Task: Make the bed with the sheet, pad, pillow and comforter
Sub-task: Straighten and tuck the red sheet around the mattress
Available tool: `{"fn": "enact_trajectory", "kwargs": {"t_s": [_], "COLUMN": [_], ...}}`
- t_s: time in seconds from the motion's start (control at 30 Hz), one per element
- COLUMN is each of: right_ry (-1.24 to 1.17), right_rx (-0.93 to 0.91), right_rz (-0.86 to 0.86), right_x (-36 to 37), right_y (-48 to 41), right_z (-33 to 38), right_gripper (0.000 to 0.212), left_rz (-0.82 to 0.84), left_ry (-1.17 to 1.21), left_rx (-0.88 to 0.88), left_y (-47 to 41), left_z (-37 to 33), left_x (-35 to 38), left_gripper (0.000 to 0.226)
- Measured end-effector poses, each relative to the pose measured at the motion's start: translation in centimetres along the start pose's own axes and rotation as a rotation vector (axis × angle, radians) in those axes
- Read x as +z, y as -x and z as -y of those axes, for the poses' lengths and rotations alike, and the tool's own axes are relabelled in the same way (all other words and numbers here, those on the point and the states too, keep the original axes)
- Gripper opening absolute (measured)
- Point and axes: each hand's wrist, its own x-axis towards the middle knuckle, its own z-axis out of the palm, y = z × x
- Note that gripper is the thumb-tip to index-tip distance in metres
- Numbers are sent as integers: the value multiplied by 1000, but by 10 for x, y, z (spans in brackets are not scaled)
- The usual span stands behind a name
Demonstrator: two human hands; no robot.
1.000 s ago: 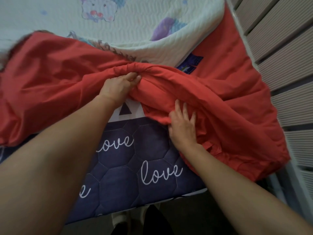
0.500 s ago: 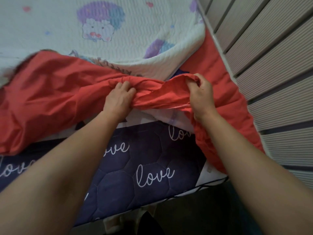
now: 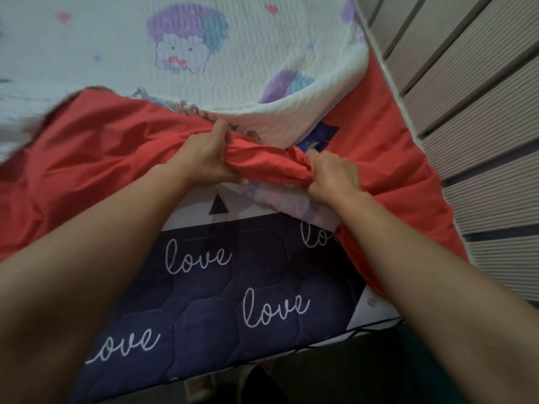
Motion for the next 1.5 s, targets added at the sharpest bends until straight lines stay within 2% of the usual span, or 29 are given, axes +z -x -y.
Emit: {"fn": "enact_trajectory", "kwargs": {"t_s": [0.03, 0.1, 0.2, 0.27, 0.37, 0.57, 0.77, 0.87, 1.0, 1.2, 1.37, 1.5], "right_ry": [1, -1, -118, -216, -237, -189, -136, -76, 19, 72, 59, 5], "right_rx": [-15, -82, -123, -119, -162, -200, -248, -266, -246, -222, -242, -283], "right_rz": [-36, -60, 23, 81, 72, 114, 130, 142, 223, 296, 312, 335], "right_x": [0, 1, -2, -4, -5, -18, -16, -8, 1, 32, 87, 122], "right_y": [-1, -5, -8, -3, 9, 61, 136, 175, 216, 242, 259, 271], "right_z": [-2, -4, -5, -6, -6, -5, 5, 5, -3, -20, -25, -36], "right_gripper": [40, 30, 29, 30, 36, 28, 30, 23, 26, 24, 23, 30], "left_rz": [14, -59, -157, -161, -216, -21, 139, 220, 319, 373, 435, 438], "left_ry": [-96, -300, -431, -504, -573, -554, -592, -587, -562, -493, -508, -481], "left_rx": [1, -2, 21, 56, 136, 114, 84, 80, 103, 55, 15, -47], "left_y": [1, 3, 4, 7, 18, 75, 153, 193, 234, 256, 268, 269], "left_z": [-1, -3, -10, -12, -12, -32, -59, -73, -91, -97, -86, -85], "left_x": [1, 4, 0, -4, -9, -13, -6, 5, 32, 94, 153, 180], "left_gripper": [72, 57, 30, 24, 21, 30, 25, 28, 30, 33, 32, 30]}}
